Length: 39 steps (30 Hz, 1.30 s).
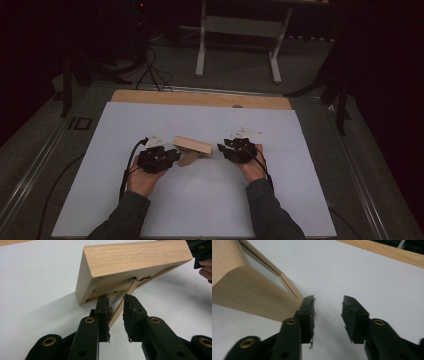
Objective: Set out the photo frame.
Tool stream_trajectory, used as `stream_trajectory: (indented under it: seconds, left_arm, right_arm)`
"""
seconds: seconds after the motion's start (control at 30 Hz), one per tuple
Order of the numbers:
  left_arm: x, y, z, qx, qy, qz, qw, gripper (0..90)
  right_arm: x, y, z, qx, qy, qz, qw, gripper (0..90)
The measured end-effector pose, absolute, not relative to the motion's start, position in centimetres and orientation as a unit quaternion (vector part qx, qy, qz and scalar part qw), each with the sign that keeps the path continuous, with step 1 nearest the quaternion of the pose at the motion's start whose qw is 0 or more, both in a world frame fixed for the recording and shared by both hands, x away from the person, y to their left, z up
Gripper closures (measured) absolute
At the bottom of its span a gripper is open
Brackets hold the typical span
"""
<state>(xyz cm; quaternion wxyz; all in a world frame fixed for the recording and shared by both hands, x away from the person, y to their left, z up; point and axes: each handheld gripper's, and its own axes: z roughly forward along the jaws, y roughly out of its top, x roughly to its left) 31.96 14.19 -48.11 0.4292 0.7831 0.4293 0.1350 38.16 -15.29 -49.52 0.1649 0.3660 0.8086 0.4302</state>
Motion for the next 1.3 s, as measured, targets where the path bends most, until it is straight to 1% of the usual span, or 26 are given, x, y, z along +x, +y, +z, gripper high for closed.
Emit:
stream_trajectory:
  seconds: [0.07,0.1,0.13,0.23,0.27,0.3,0.37,0.43,0.47,0.53,0.57,0.87,1.07,1.17,1.3]
  left_arm:
    - [32.0,14.2,-48.1,0.783,0.429,0.135,0.429,75.0]
    - [32.1,14.0,-48.2,0.784,0.429,0.137,0.427,75.0]
    - [32.1,14.0,-48.2,0.784,0.429,0.138,0.427,77.8]
    - [32.2,13.8,-48.3,0.783,0.429,0.14,0.429,81.7]
    - [32.2,13.8,-48.3,0.783,0.429,0.14,0.429,82.8]
    - [32.3,13.6,-48.3,0.783,0.429,0.141,0.428,82.8]
    - [32.5,13.3,-48.4,0.784,0.428,0.144,0.426,86.9]
    - [32.5,13.2,-48.5,0.784,0.429,0.145,0.425,89.0]
    - [32.6,13.0,-48.5,0.784,0.431,0.147,0.422,89.4]
    - [32.7,12.9,-48.5,0.785,0.431,0.15,0.419,89.4]
    - [32.8,12.8,-48.5,0.785,0.431,0.15,0.419,89.5]
    - [33.2,12.4,-48.5,0.785,0.431,0.152,0.419,89.5]
    - [33.3,12.3,-48.6,0.784,0.433,0.153,0.416,89.5]
    - [33.4,12.3,-48.5,0.784,0.434,0.153,0.416,89.5]
    - [33.5,12.4,-48.5,0.784,0.434,0.153,0.416,89.5]
  right_arm:
    - [38.2,-15.3,-49.5,0.366,0.808,0.432,0.165,63.7]
    - [38.2,-15.3,-49.5,0.366,0.808,0.432,0.165,65.2]
    - [38.3,-15.2,-49.5,0.369,0.804,0.436,0.165,69.1]
    - [38.6,-15.1,-49.5,0.372,0.801,0.441,0.163,74.5]
    - [38.6,-15.1,-49.5,0.372,0.801,0.441,0.163,74.5]
    - [38.6,-15.0,-49.5,0.371,0.801,0.441,0.162,76.7]
    - [38.7,-14.4,-49.5,0.361,0.806,0.441,0.159,82.9]
    - [38.7,-14.2,-49.5,0.359,0.808,0.44,0.159,84.1]
    - [38.8,-13.9,-49.6,0.356,0.809,0.439,0.161,86.1]
    - [38.8,-13.8,-49.6,0.356,0.809,0.439,0.161,86.6]
    - [38.9,-13.6,-49.7,0.36,0.808,0.44,0.155,89.4]
    - [39.1,-13.1,-49.8,0.361,0.809,0.439,0.151,89.7]
    - [39.0,-12.8,-49.3,0.356,0.806,0.45,0.148,89.6]
    - [38.8,-12.6,-49.1,0.351,0.806,0.457,0.134,89.6]
    - [38.7,-12.4,-49.1,0.346,0.808,0.459,0.132,89.6]
